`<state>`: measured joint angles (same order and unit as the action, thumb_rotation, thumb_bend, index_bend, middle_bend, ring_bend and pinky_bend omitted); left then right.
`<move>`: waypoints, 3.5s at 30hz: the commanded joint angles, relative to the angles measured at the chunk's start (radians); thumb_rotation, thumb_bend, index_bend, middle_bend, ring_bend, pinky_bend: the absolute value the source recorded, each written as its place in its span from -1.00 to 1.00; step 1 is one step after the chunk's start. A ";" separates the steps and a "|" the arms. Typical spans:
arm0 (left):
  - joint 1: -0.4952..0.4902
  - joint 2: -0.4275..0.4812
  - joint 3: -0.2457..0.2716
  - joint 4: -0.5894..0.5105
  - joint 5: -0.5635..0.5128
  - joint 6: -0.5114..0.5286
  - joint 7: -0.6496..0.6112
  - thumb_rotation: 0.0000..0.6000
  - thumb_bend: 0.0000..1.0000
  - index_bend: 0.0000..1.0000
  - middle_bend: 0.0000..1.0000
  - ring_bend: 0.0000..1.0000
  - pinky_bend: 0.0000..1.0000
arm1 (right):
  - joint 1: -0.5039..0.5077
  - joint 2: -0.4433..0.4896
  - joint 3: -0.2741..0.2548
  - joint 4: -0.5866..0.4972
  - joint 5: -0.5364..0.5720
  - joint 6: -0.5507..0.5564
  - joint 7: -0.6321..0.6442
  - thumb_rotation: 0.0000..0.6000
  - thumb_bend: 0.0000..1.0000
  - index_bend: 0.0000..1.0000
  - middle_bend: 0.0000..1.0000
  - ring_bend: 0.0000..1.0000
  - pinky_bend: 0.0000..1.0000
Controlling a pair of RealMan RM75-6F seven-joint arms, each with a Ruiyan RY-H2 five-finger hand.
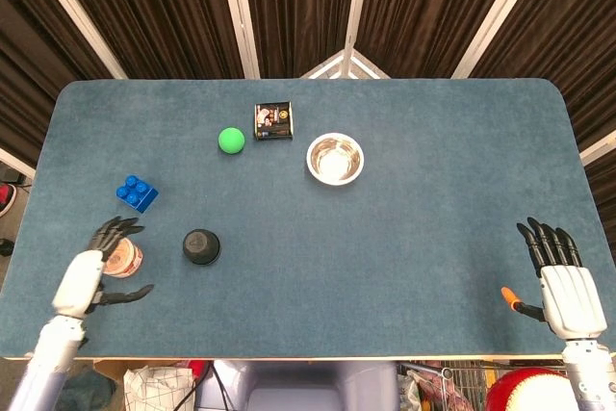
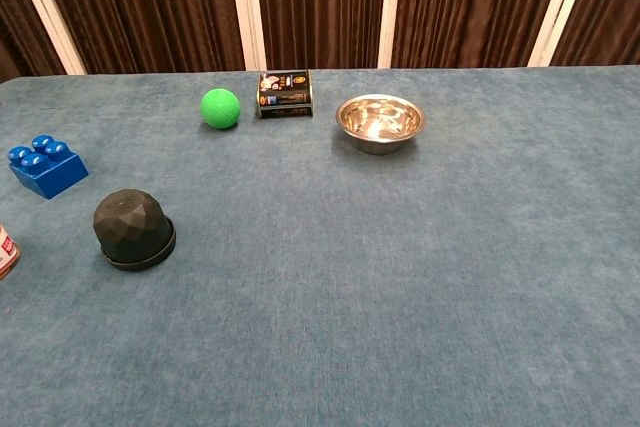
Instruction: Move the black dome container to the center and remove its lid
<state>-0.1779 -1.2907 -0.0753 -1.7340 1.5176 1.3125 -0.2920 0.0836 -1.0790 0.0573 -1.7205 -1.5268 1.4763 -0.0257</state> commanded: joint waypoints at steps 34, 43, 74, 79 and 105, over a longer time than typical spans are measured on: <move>-0.163 -0.271 -0.055 0.318 -0.194 -0.208 -0.016 1.00 -0.81 -0.63 -0.78 -1.00 -1.00 | 0.005 0.003 0.000 0.008 0.008 -0.011 0.023 1.00 -0.53 -1.00 -1.00 -1.00 -1.00; -0.173 -0.305 -0.053 0.392 -0.195 -0.225 -0.065 1.00 -0.81 -0.63 -0.74 -1.00 -1.00 | 0.012 -0.001 0.000 0.009 0.013 -0.026 0.025 1.00 -0.53 -1.00 -1.00 -1.00 -1.00; -0.221 -0.296 -0.065 0.356 -0.282 -0.265 0.181 1.00 -0.81 -0.64 -0.68 -1.00 -1.00 | 0.011 -0.005 -0.002 0.013 0.008 -0.020 0.034 1.00 -0.53 -1.00 -1.00 -1.00 -1.00; -0.227 -0.305 -0.070 0.363 -0.300 -0.273 0.190 1.00 -0.81 -0.64 -0.68 -1.00 -1.00 | 0.011 -0.003 -0.001 0.014 0.007 -0.019 0.042 1.00 -0.54 -1.00 -1.00 -1.00 -1.00; -0.268 -0.348 -0.069 0.395 -0.311 -0.315 0.201 1.00 -0.82 -0.64 -0.70 -1.00 -1.00 | 0.019 -0.008 -0.003 0.016 0.011 -0.034 0.039 1.00 -0.53 -1.00 -1.00 -1.00 -1.00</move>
<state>-0.4450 -1.6386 -0.1446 -1.3391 1.2074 0.9978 -0.0912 0.1020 -1.0861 0.0540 -1.7051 -1.5156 1.4424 0.0138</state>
